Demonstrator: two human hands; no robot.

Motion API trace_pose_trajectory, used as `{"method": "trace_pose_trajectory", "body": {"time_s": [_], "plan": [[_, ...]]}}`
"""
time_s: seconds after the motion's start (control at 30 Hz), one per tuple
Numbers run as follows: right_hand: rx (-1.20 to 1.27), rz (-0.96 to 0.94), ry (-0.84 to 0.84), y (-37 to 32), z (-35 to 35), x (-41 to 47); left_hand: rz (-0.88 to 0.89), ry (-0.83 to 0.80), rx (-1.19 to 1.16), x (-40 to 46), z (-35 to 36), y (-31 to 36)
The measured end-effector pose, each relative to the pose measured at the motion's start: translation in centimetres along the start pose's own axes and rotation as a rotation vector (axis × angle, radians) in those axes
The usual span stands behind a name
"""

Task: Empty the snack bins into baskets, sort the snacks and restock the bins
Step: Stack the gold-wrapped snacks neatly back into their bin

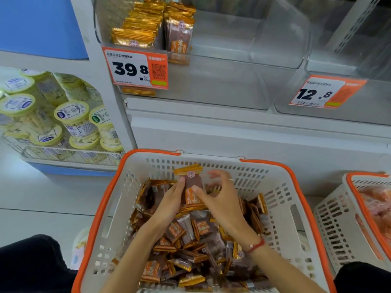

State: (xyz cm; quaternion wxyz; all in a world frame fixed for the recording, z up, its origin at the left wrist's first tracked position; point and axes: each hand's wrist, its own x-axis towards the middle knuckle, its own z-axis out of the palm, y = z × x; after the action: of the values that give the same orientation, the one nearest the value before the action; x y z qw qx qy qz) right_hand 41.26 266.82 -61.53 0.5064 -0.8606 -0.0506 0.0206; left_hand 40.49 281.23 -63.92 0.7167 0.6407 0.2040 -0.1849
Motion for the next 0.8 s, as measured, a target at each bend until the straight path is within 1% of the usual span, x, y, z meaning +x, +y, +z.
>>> {"method": "trace_pose_trajectory", "body": {"time_s": [0.03,0.07,0.17,0.2,0.27,0.3,0.33,0.37,0.4,0.43,0.47,0.5,0.53,0.57,0.63,0.67,0.73,0.8], "plan": [[0.050,0.107,-0.034,0.0,0.2,0.5,0.022,0.019,0.027,-0.1,0.2,0.1],[0.087,0.146,-0.077,0.1,0.5,0.8,0.031,0.032,0.034,0.0,0.1,0.0],[0.185,0.160,-0.176,0.6,1.6,1.8,0.038,0.060,-0.008,0.0,-0.6,-0.1],[0.302,0.208,-0.220,0.9,2.1,2.0,0.053,0.107,0.003,0.0,-1.2,-0.2],[0.563,0.424,-0.356,2.0,3.9,2.5,0.088,0.256,0.006,-0.2,-2.9,-0.7],[0.553,0.522,-0.442,3.1,5.1,2.8,0.106,0.322,0.007,-0.2,-3.8,-1.1],[0.390,0.570,-0.549,4.4,6.3,2.9,0.125,0.363,0.021,-0.5,-4.5,-1.1],[0.158,0.566,-0.666,5.8,7.6,2.7,0.131,0.390,0.044,-0.7,-5.1,-1.0],[-0.087,0.511,-0.769,7.2,8.9,2.4,0.149,0.402,0.063,-0.9,-5.4,-0.8],[-0.311,0.431,-0.838,8.3,10.0,1.9,0.160,0.395,0.056,-0.9,-5.6,-0.6],[-0.495,0.343,-0.853,9.3,10.9,1.3,0.163,0.381,0.034,-0.9,-5.6,-0.3],[-0.600,0.270,-0.807,9.9,11.5,0.7,0.160,0.373,0.007,-0.9,-5.4,-0.1],[-0.630,0.235,-0.742,10.3,12.0,0.1,0.151,0.373,-0.009,-0.8,-5.3,0.0],[-0.595,0.236,-0.681,10.6,12.3,-0.3,0.130,0.371,-0.031,-0.6,-5.2,-0.1],[-0.417,0.290,-0.623,10.6,12.4,-1.0,0.092,0.352,-0.080,-0.4,-4.8,-0.4],[-0.332,0.309,-0.640,10.4,12.1,-1.1,0.071,0.324,-0.091,-0.2,-4.6,-0.7],[-0.245,0.318,-0.711,9.7,10.3,-0.7,0.045,0.289,-0.106,0.0,-4.0,-0.9],[-0.224,0.345,-0.863,8.6,7.1,0.4,0.053,0.272,-0.092,0.0,-3.4,-0.8]]}}
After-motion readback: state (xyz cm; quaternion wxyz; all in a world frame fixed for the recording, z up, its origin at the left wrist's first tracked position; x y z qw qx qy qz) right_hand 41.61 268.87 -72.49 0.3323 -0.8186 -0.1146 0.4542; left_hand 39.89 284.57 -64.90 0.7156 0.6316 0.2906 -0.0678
